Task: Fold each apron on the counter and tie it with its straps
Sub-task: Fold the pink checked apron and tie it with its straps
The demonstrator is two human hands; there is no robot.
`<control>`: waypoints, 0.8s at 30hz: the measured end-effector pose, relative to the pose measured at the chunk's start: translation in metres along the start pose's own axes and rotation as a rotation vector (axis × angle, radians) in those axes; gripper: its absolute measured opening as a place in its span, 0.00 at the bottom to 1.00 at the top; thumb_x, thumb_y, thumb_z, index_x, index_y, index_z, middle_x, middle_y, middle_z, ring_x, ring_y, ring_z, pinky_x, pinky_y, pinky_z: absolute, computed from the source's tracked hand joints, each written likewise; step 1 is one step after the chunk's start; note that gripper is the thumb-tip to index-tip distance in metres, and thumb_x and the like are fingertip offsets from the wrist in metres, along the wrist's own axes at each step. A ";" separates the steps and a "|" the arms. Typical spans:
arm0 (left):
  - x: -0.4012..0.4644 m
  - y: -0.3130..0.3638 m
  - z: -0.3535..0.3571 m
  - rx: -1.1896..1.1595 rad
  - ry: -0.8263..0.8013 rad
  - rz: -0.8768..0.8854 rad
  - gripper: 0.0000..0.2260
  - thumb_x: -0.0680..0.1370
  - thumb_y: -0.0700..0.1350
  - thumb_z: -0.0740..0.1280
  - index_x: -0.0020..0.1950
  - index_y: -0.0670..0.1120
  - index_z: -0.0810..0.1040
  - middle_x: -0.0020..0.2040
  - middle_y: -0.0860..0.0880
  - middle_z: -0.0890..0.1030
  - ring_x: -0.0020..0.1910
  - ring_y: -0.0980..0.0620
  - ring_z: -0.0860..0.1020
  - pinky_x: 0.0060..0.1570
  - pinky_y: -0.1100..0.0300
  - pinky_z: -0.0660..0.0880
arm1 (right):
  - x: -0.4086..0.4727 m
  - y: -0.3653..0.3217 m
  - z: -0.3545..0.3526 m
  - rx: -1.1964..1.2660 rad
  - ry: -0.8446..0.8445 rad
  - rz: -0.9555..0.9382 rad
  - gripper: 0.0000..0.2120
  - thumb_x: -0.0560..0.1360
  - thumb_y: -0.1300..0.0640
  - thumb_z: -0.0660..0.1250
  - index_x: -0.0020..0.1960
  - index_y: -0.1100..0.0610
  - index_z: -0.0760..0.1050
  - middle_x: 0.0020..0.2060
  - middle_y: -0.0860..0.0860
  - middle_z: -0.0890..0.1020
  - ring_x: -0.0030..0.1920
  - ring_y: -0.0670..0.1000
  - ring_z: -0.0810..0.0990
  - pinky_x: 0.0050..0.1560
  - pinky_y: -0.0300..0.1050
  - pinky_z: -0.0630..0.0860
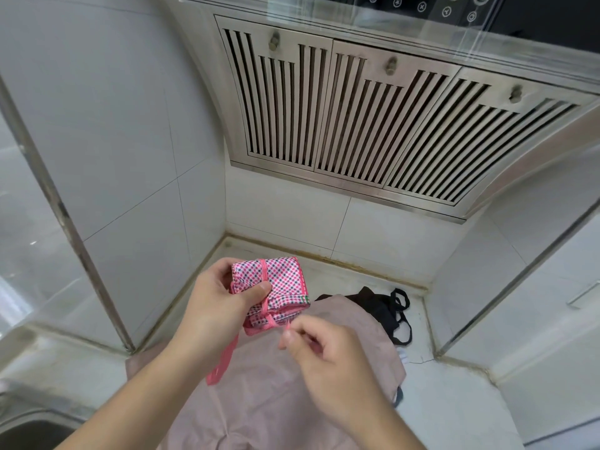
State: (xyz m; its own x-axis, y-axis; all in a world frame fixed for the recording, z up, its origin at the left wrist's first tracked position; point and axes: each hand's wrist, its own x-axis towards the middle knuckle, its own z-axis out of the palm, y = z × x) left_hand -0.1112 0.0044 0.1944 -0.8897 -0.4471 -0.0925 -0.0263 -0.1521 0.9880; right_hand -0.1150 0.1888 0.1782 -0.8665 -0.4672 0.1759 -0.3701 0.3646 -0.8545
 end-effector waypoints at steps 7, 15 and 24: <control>0.006 0.005 -0.006 -0.332 0.028 -0.146 0.13 0.77 0.30 0.73 0.61 0.34 0.78 0.46 0.36 0.84 0.35 0.44 0.84 0.29 0.56 0.79 | -0.006 0.003 -0.011 0.286 -0.190 0.116 0.14 0.80 0.54 0.67 0.37 0.56 0.78 0.23 0.43 0.71 0.27 0.42 0.66 0.33 0.35 0.64; -0.005 0.004 -0.010 -0.256 -0.415 -0.247 0.18 0.71 0.31 0.78 0.60 0.34 0.82 0.55 0.31 0.84 0.46 0.38 0.86 0.48 0.47 0.84 | 0.001 0.031 -0.014 0.493 -0.155 0.368 0.08 0.73 0.59 0.67 0.40 0.64 0.78 0.24 0.46 0.66 0.24 0.44 0.59 0.27 0.38 0.55; -0.016 -0.005 0.002 0.201 -0.473 -0.114 0.07 0.76 0.35 0.77 0.50 0.41 0.81 0.47 0.39 0.86 0.43 0.39 0.86 0.46 0.42 0.81 | 0.051 -0.020 -0.068 0.234 -0.047 0.290 0.17 0.82 0.57 0.69 0.35 0.57 0.81 0.22 0.45 0.66 0.23 0.43 0.62 0.30 0.39 0.57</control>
State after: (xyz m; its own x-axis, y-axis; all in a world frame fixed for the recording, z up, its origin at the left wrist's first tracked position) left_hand -0.0980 0.0142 0.1915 -0.9833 0.0159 -0.1810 -0.1808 0.0158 0.9834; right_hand -0.1750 0.2125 0.2371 -0.9057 -0.4099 -0.1079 -0.0200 0.2958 -0.9550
